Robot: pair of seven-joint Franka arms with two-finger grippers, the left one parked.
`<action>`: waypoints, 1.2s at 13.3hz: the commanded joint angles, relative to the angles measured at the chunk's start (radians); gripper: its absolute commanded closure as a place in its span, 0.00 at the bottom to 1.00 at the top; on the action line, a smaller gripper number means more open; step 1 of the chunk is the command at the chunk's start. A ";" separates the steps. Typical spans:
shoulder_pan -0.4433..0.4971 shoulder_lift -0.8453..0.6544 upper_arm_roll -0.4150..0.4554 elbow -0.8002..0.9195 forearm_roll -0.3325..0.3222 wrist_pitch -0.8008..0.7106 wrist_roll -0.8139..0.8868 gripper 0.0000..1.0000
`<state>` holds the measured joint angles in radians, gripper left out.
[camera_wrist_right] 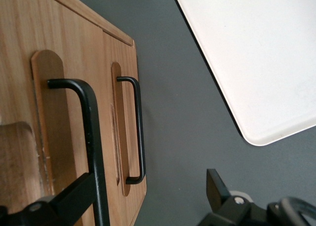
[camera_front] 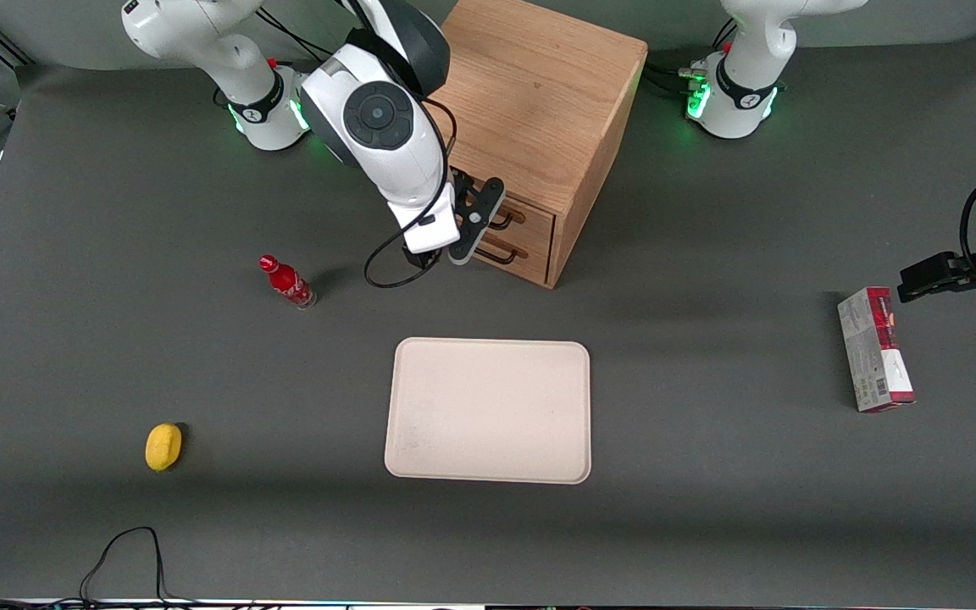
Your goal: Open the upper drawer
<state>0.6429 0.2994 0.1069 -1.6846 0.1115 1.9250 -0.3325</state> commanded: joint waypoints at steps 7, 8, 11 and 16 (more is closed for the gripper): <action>0.012 -0.046 -0.006 -0.036 0.019 0.006 -0.028 0.00; 0.012 -0.046 -0.006 -0.027 0.019 -0.015 -0.029 0.00; 0.014 -0.042 -0.006 -0.027 0.017 -0.018 -0.039 0.00; 0.012 0.003 -0.007 -0.026 -0.018 0.019 -0.040 0.00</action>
<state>0.6464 0.2933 0.1086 -1.7057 0.1060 1.9251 -0.3482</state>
